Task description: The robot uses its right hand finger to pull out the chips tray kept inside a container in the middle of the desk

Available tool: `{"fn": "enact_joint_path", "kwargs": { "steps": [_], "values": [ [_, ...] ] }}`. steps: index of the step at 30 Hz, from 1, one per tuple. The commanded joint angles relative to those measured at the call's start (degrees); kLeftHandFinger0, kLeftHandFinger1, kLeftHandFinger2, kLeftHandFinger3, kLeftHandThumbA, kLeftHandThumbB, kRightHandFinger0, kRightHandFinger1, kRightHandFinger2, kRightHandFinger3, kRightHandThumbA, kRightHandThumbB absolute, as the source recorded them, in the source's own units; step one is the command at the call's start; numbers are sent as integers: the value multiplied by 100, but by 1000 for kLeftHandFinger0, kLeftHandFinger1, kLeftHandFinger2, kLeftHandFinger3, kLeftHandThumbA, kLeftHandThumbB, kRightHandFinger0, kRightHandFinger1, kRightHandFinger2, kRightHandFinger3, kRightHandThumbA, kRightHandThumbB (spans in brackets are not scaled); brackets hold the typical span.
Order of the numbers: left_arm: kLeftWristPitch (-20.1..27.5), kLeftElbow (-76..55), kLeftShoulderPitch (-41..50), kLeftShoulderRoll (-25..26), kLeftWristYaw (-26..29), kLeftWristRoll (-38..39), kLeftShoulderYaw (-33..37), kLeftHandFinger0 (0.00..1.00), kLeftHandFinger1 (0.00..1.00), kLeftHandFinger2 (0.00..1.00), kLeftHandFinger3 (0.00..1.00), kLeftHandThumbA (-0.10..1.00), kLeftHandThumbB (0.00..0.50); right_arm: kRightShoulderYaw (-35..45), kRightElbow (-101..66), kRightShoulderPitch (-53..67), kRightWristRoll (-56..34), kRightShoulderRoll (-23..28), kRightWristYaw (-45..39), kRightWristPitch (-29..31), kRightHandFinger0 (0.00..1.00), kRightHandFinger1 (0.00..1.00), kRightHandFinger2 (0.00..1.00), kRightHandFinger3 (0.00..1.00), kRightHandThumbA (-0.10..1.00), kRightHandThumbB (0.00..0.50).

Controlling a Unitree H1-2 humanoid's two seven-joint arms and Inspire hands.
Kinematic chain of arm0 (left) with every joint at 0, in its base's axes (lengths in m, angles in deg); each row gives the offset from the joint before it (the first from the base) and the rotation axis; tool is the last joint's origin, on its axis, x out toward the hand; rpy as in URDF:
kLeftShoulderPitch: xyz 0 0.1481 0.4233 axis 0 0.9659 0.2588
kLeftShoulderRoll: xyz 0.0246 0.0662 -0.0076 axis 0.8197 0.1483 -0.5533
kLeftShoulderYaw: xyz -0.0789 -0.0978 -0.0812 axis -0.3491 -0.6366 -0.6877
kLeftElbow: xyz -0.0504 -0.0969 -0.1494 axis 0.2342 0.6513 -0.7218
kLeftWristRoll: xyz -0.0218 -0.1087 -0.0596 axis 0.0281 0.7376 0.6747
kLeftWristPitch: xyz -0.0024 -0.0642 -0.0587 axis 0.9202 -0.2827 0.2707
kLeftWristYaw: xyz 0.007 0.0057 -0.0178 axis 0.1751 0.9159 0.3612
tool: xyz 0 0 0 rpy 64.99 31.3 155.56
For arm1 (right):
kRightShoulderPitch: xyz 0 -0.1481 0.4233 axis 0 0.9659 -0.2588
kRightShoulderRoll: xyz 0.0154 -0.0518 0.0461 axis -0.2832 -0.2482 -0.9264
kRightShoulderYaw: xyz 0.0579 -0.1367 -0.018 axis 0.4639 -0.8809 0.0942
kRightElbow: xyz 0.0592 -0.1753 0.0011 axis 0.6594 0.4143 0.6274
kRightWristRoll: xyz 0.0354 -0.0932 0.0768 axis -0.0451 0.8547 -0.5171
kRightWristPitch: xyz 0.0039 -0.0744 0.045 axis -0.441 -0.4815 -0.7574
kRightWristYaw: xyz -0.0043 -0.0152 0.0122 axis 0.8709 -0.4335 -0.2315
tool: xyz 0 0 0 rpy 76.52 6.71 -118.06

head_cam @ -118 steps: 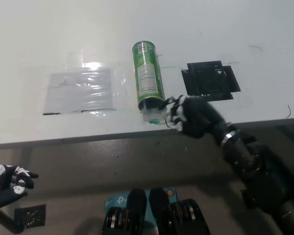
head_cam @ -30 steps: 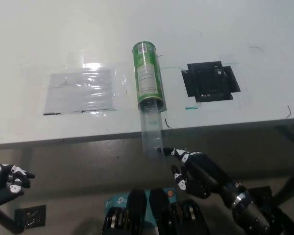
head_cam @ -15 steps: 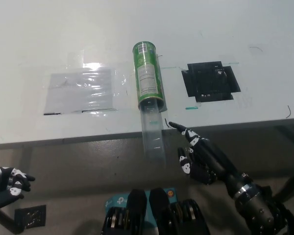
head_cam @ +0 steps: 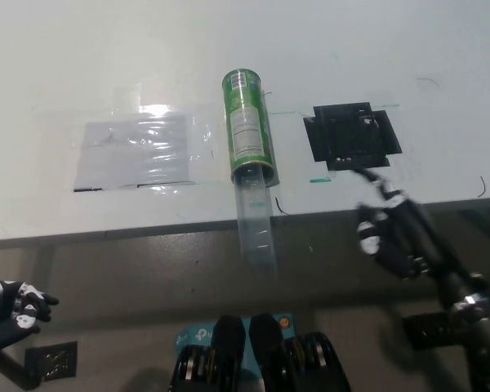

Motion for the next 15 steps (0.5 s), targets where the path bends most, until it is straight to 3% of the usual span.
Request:
{"fn": "enact_joint_path", "kwargs": {
  "steps": [1,3,7,12,13,15],
  "values": [
    [-37,-108,3,129,124,22,-49,543,551,623,794,-74,0,342,-259,-9,-516,52,197,53,0,0,942,923,-100,156],
    [-37,-96,2,116,132,45,-57,550,555,624,787,-73,0,513,-305,61,-618,27,226,-80,0,0,927,928,-100,131],
    [-37,-85,1,115,120,18,-58,538,550,629,795,-74,0,881,-254,228,-818,-158,441,-229,0,0,876,874,-100,181],
    [-37,-106,11,143,126,6,-32,551,560,632,802,-67,0,1224,-74,381,-1192,-353,493,-253,0,0,806,882,-100,175],
    [-37,-106,10,145,125,6,-33,560,570,645,802,-77,0,1236,-75,380,-1190,-363,484,-252,0,0,807,889,-100,145],
    [-37,-84,7,121,105,-60,-52,538,550,633,787,-92,0,1465,87,472,-1411,-540,654,-287,0,0,773,860,-100,173]
  ]
}}
